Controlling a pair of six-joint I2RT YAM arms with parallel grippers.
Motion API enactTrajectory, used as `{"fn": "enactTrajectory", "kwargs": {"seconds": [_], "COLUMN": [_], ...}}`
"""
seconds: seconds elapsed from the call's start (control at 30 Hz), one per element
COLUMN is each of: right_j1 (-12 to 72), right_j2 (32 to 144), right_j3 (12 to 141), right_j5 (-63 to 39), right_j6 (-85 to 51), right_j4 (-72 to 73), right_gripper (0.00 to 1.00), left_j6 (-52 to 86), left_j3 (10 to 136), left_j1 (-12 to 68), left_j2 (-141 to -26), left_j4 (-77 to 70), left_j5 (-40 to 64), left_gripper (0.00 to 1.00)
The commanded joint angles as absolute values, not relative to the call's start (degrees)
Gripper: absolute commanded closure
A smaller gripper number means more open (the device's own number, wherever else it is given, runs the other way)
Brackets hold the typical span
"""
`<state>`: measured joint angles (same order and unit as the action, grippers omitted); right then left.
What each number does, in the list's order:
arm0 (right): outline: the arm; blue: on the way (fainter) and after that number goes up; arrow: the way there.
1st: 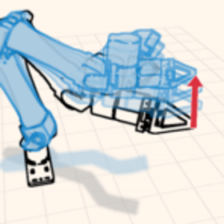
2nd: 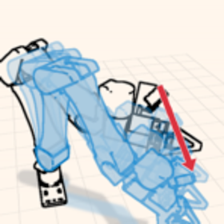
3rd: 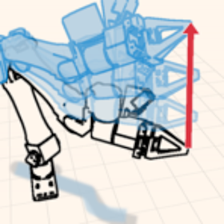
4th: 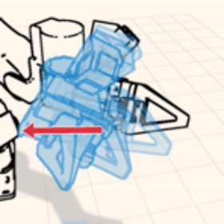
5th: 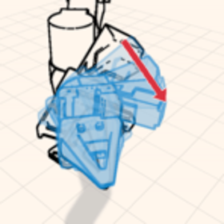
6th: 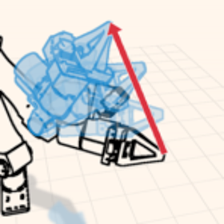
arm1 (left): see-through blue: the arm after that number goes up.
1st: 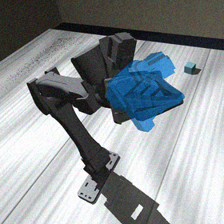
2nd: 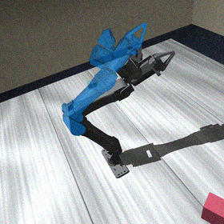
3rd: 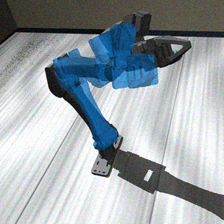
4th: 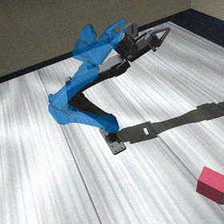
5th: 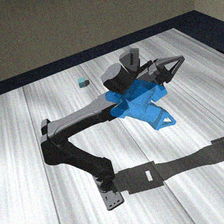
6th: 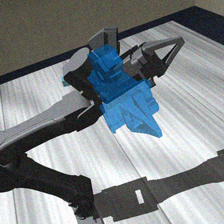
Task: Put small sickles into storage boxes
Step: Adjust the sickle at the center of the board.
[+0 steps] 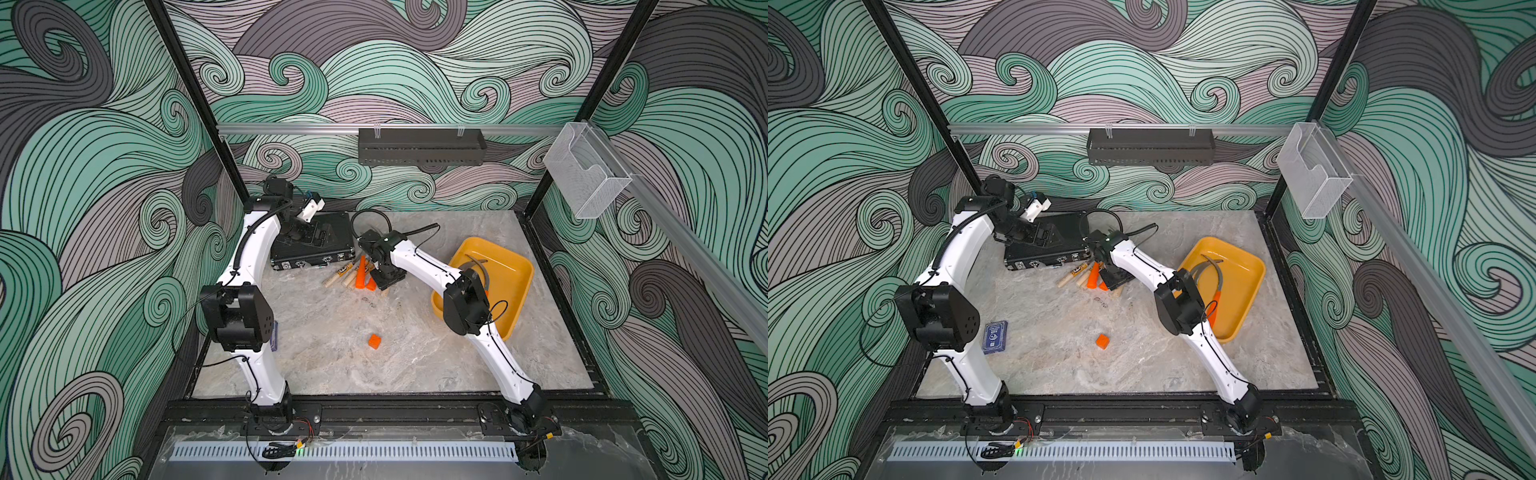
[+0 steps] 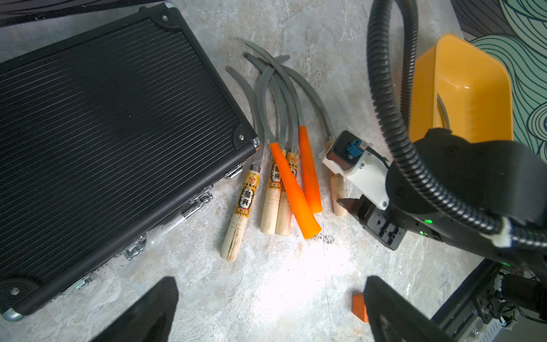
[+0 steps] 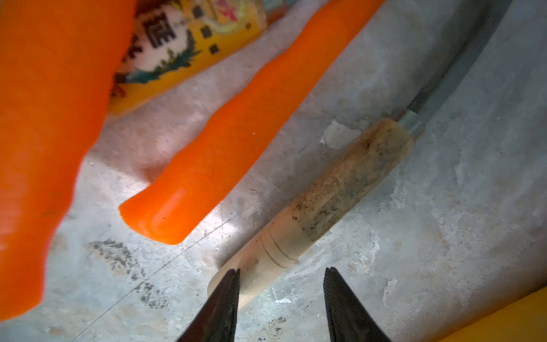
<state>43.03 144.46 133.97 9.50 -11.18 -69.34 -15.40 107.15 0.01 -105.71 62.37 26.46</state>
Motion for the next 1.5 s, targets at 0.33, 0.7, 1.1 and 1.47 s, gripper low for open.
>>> {"fn": "enactTrajectory", "kwargs": {"seconds": [0.33, 0.7, 1.1, 1.47], "right_j1": [38.8, 36.8, 35.6, 34.8], "right_j2": [142.8, 142.7, 144.0, 145.3], "right_j3": [135.6, 136.1, 135.4, 134.5], "right_j5": [10.0, 2.0, -0.8, -2.3], "right_j6": [-16.0, -21.9, -25.0, -26.7], "right_j4": [-74.8, -74.7, -74.8, -74.7], "right_gripper": [0.52, 0.50, 0.49, 0.49], "left_j6": [-14.1, -13.6, -13.6, -13.0], "left_j3": [108.2, 107.6, 107.6, 107.2], "left_j1": [-0.1, -0.1, 0.0, 0.0], "left_j2": [-106.3, -105.5, -105.3, -105.5], "left_j4": [61.6, 60.4, 60.0, 59.4], "left_j5": [28.8, 28.1, 27.9, 28.2], "left_gripper": [0.02, 0.02, 0.01, 0.01]}}
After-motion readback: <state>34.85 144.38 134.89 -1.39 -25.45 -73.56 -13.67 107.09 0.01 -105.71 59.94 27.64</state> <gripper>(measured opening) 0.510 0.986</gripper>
